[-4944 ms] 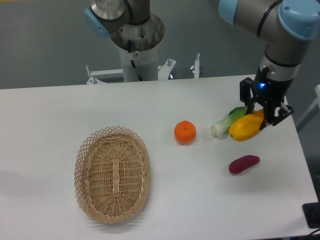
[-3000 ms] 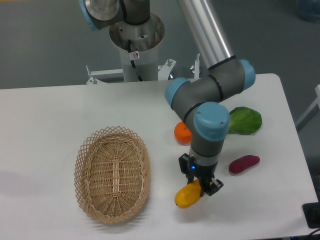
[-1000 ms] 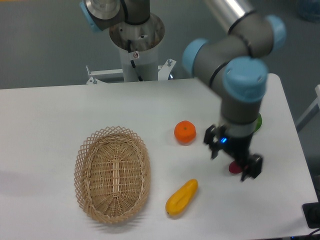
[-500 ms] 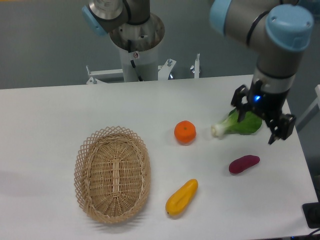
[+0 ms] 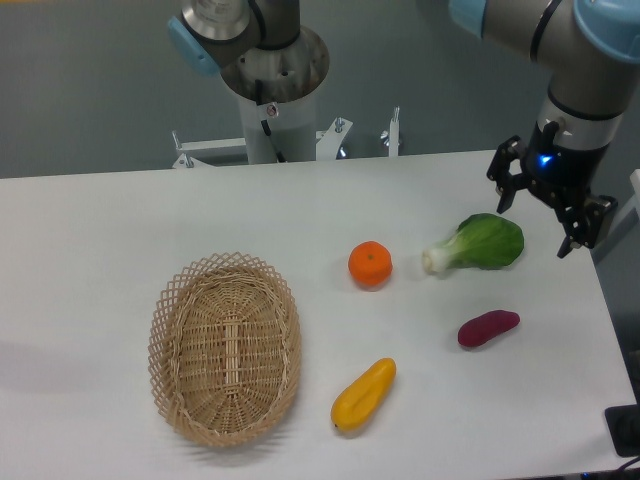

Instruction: Place the mango on the table

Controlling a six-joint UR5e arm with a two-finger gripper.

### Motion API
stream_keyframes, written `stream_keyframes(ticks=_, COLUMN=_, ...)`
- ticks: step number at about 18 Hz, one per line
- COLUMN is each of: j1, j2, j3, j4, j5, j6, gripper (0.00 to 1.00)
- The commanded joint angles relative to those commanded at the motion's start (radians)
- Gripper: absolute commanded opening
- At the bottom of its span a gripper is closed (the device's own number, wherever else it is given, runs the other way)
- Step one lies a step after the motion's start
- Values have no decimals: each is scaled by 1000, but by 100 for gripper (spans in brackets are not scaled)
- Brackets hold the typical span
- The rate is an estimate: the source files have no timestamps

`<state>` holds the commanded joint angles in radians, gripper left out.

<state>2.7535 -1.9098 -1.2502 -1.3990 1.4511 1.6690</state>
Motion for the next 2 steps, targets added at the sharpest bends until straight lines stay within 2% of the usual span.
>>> stream_keyframes(ticks=2, j1=-2, j2=0, j3=0, j4=0, j5=0, j6=0, gripper=100)
